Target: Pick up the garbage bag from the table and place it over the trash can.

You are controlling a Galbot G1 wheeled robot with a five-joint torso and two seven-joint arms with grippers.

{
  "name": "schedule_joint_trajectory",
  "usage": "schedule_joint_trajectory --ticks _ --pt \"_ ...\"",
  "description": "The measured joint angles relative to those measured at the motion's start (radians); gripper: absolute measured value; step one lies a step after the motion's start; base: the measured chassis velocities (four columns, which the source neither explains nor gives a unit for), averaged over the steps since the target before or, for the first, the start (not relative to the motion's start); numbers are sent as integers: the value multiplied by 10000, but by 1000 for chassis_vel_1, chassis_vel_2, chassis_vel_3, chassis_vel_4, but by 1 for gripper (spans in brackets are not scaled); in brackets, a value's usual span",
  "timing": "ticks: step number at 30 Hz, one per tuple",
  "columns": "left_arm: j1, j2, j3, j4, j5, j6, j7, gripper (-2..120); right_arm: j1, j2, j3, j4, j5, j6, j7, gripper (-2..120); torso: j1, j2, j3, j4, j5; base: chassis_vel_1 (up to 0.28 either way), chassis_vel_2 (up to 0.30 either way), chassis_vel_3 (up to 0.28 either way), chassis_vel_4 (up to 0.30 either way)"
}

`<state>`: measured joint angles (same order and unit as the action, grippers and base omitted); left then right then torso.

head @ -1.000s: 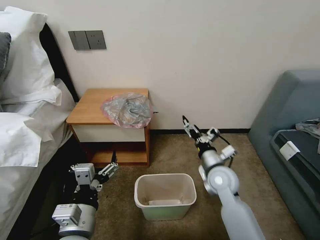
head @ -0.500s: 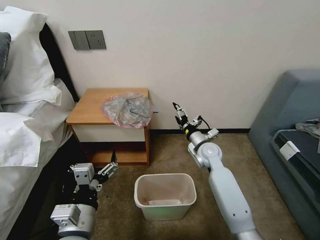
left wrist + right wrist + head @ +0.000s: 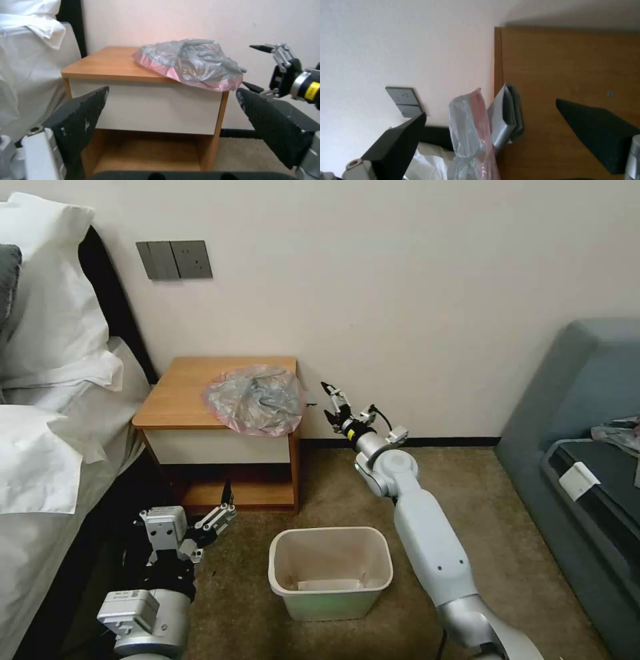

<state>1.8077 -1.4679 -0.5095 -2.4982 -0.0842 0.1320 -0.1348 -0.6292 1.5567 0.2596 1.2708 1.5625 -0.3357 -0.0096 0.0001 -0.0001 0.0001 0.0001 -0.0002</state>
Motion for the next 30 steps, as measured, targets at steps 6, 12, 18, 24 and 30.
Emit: schedule_joint_trajectory --ticks 6,12,18,24,30 --pt "17 -33 34 -18 43 -5 69 100 46 116 -5 -136 -46 -17 -70 96 0 0 0 -1 0 0 0 0 0" --pt "-15 -60 41 -22 70 -87 78 100 63 170 -16 -295 -35 -62 -158 75 0 0 -1 -1 1 0 0 0 0" --pt "-6 -71 49 -23 70 -248 -79 100 126 268 12 -416 -65 -110 -212 54 0 1 -1 -1 1 0 0 0 0" --pt "10 -35 35 -23 258 -355 -105 100 135 271 -2 -423 -145 -133 -214 29 0 1 -1 -1 2 0 0 0 0" --pt "10 -6 28 -3 321 -380 -100 100 137 256 6 -430 -184 -139 -212 7 -1 1 -1 -1 2 0 0 0 0"
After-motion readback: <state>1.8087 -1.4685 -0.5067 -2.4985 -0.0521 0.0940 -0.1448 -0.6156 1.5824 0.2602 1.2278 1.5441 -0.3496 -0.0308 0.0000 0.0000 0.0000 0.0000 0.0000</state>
